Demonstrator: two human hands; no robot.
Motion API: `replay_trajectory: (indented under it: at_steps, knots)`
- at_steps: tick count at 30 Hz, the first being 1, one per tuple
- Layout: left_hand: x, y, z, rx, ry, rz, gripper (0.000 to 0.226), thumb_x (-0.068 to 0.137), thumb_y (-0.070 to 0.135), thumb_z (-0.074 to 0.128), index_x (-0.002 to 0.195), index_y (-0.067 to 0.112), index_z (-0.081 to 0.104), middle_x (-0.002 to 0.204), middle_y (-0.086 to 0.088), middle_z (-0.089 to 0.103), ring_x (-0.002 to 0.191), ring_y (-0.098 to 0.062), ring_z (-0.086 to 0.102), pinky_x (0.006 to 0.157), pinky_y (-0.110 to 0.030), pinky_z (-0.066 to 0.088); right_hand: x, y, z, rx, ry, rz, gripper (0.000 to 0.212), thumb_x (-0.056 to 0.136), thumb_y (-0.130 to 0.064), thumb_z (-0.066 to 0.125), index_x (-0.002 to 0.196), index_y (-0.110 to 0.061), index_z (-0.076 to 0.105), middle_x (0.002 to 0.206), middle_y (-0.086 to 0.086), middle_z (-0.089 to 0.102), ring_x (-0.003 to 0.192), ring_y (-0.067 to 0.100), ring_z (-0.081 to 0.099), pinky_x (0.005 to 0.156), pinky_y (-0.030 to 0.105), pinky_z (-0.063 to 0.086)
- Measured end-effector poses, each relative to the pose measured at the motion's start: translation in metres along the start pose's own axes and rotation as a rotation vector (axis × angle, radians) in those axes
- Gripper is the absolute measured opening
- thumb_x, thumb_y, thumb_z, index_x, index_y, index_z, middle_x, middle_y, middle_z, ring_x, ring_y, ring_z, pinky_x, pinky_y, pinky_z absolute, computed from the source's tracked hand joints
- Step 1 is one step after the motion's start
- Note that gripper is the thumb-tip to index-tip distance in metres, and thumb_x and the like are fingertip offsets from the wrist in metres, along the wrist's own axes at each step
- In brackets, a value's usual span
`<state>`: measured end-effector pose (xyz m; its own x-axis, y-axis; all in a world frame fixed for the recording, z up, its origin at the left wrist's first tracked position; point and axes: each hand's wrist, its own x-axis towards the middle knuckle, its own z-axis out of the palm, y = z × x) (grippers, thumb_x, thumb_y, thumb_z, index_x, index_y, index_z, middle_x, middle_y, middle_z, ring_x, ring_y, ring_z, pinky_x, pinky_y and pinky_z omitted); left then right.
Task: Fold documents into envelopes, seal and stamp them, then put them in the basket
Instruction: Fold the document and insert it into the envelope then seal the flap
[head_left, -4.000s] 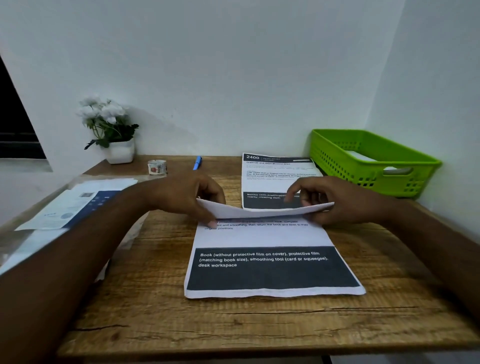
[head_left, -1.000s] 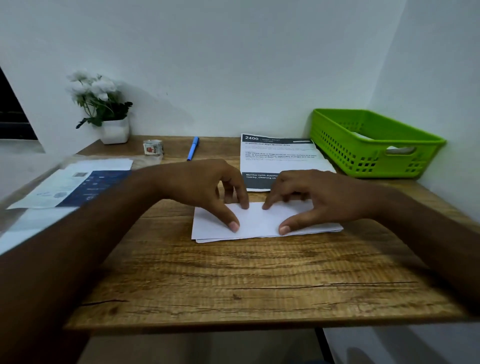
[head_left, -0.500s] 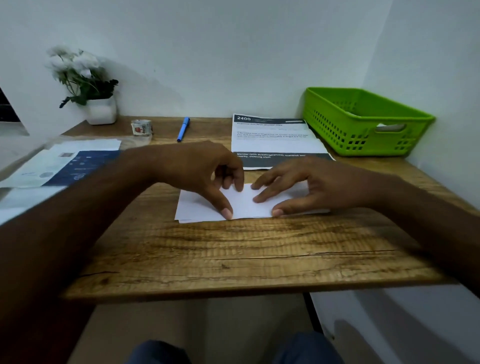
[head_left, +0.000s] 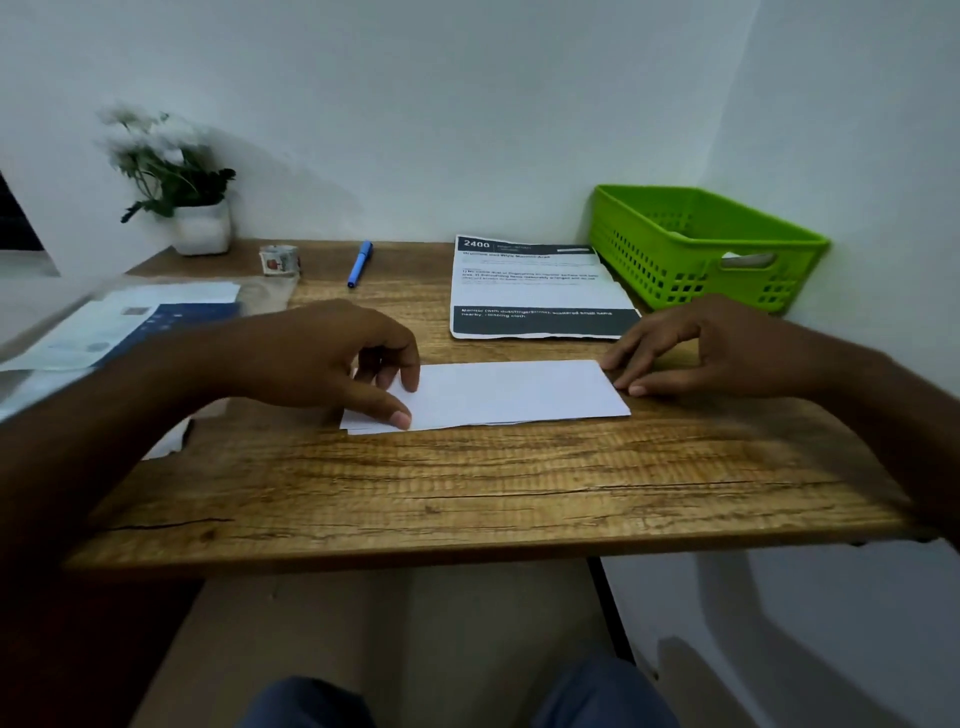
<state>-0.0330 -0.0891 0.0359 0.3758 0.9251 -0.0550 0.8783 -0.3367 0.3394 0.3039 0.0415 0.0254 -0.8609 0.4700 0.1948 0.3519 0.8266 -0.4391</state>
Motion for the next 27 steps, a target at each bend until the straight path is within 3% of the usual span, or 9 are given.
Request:
replay_trajectory:
  at_steps: [3, 8, 11, 16, 22, 27]
  knots:
    - [-0.013, -0.003, 0.001, -0.006, 0.059, 0.025, 0.035, 0.068, 0.064, 0.063, 0.092, 0.039, 0.061, 0.088, 0.015, 0.062, 0.087, -0.004, 0.057, 0.068, -0.021, 0.05, 0.007, -0.003, -0.003, -0.137, 0.012, 0.02, 0.011, 0.079, -0.036, 0.075, 0.089, -0.033, 0.078, 0.098, -0.022, 0.072, 0.096, 0.0, 0.066, 0.082, 0.039, 0.054]
    - [-0.03, -0.003, 0.005, -0.05, 0.162, 0.06, 0.035, 0.071, 0.066, 0.062, 0.092, 0.038, 0.062, 0.096, 0.03, 0.058, 0.089, -0.003, 0.058, 0.073, -0.028, 0.055, 0.028, -0.017, 0.006, -0.378, 0.164, 0.093, 0.002, 0.081, -0.043, 0.072, 0.082, -0.044, 0.071, 0.083, -0.027, 0.068, 0.08, -0.021, 0.054, 0.066, 0.032, 0.05]
    - [-0.037, -0.005, 0.009, -0.047, 0.195, 0.08, 0.039, 0.069, 0.069, 0.058, 0.092, 0.038, 0.064, 0.096, 0.024, 0.06, 0.09, -0.007, 0.059, 0.074, -0.032, 0.055, 0.047, -0.028, 0.015, -0.398, 0.202, 0.058, 0.004, 0.082, -0.041, 0.072, 0.086, -0.041, 0.073, 0.084, -0.025, 0.069, 0.076, -0.015, 0.057, 0.063, 0.025, 0.045]
    - [-0.053, -0.012, 0.013, -0.045, 0.307, 0.124, 0.033, 0.075, 0.059, 0.062, 0.096, 0.034, 0.064, 0.096, 0.014, 0.063, 0.094, -0.012, 0.061, 0.073, -0.027, 0.053, 0.08, -0.049, 0.032, -0.446, 0.112, -0.008, 0.007, 0.084, -0.043, 0.068, 0.089, -0.04, 0.073, 0.089, -0.023, 0.07, 0.082, -0.003, 0.062, 0.059, 0.02, 0.036]
    - [-0.084, -0.022, 0.015, -0.053, 0.483, 0.085, 0.03, 0.076, 0.054, 0.065, 0.094, 0.03, 0.066, 0.103, 0.012, 0.064, 0.097, -0.013, 0.063, 0.074, -0.028, 0.051, 0.116, -0.087, 0.065, -0.398, 0.072, -0.137, 0.008, 0.086, -0.04, 0.067, 0.091, -0.039, 0.073, 0.091, -0.025, 0.069, 0.084, -0.002, 0.062, 0.068, 0.025, 0.045]
    - [-0.122, -0.046, 0.012, -0.062, 0.605, -0.047, 0.034, 0.076, 0.053, 0.066, 0.098, 0.026, 0.068, 0.102, 0.01, 0.066, 0.093, -0.013, 0.064, 0.074, -0.027, 0.052, 0.148, -0.13, 0.082, -0.27, 0.025, -0.285, 0.006, 0.085, -0.036, 0.071, 0.09, -0.036, 0.074, 0.086, -0.025, 0.069, 0.082, -0.004, 0.063, 0.068, 0.02, 0.047]
